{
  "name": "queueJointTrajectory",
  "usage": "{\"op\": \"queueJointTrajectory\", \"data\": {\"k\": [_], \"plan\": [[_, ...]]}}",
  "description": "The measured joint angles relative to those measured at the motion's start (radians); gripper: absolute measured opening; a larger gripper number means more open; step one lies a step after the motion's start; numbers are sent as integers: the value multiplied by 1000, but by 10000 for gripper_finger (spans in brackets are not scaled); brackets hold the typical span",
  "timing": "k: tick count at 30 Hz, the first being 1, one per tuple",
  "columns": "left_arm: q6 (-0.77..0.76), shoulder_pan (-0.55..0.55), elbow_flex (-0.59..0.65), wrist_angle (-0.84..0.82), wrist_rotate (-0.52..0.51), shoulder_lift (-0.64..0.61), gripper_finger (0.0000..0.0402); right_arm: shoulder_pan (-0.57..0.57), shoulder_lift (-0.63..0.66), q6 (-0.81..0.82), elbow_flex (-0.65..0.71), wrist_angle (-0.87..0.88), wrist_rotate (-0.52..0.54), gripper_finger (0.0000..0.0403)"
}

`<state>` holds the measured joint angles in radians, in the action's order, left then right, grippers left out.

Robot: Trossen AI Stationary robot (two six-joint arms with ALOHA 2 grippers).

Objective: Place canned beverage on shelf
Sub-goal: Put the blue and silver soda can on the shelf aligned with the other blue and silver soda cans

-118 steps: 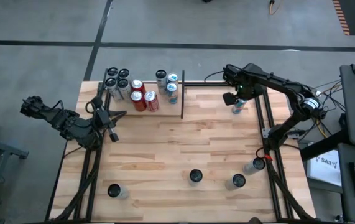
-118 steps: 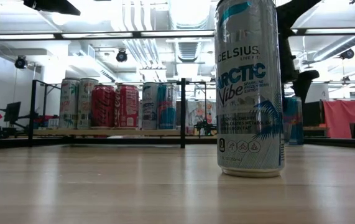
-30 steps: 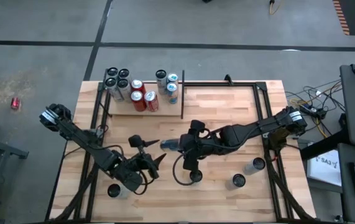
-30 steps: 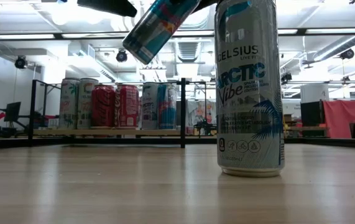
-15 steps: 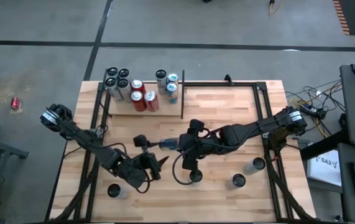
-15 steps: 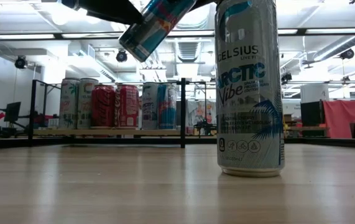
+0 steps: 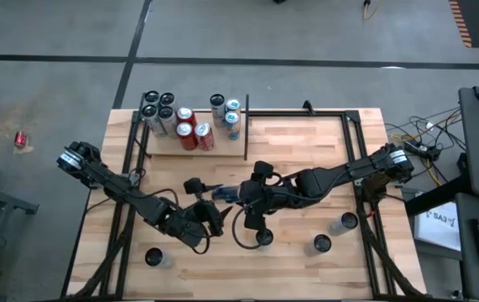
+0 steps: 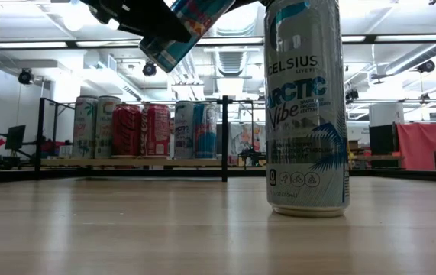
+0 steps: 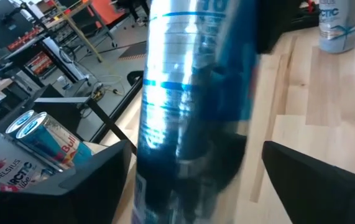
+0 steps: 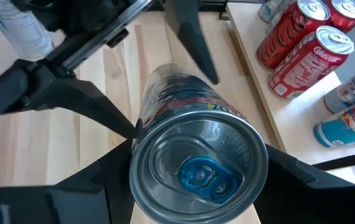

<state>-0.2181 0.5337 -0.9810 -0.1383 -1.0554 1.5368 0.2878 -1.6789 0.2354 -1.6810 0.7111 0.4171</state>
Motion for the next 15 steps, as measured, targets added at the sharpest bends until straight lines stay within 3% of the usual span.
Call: {"op": "queueJointTrajectory", "data": {"k": [7, 15], "plan": [[35, -11, 0, 29, 1, 0, 364, -3, -20, -12, 0, -10, -6, 230], [41, -45, 0, 41, 5, 0, 340, -6, -30, -12, 0, -13, 0, 230]]}}
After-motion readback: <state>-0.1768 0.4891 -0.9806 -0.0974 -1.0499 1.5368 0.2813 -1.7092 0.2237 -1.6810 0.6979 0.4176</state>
